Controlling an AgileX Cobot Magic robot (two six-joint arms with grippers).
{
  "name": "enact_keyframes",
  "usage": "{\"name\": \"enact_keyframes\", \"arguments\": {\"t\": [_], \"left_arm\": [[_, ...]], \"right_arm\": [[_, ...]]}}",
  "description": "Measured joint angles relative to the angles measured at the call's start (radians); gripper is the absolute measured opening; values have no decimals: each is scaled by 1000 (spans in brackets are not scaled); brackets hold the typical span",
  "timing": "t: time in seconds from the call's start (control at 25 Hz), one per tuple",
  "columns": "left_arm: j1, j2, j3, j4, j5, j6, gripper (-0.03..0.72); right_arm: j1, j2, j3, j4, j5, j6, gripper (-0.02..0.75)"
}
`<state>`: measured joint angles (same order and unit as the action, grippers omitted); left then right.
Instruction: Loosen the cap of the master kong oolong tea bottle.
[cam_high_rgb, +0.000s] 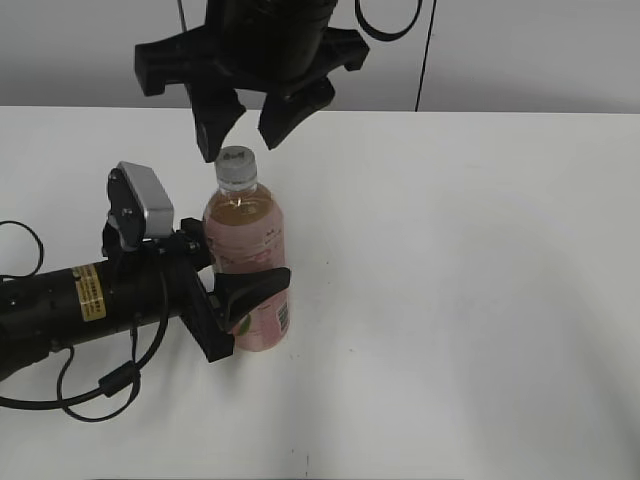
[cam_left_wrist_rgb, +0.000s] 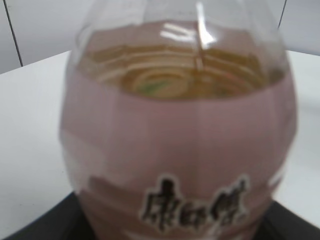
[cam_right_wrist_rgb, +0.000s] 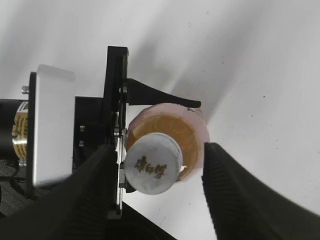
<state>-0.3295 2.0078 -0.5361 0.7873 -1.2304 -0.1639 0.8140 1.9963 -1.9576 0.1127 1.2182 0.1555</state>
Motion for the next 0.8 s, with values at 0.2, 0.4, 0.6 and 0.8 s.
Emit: {"name": "enact_keyframes", "arguments": {"t": [0.2, 0.4, 0.6, 0.8], "left_arm": [[0, 0, 0, 0, 0, 0, 401], [0, 0, 0, -1, 0, 0, 401], [0, 0, 0, -3, 0, 0, 401], [0, 0, 1, -6, 0, 0, 401]], "right_arm": [[0, 5, 0, 0, 0, 0, 439], [0, 31, -1, 3, 0, 6, 439], [0, 36, -1, 4, 1, 7, 373], [1, 36, -1, 12, 1, -68, 279]]}}
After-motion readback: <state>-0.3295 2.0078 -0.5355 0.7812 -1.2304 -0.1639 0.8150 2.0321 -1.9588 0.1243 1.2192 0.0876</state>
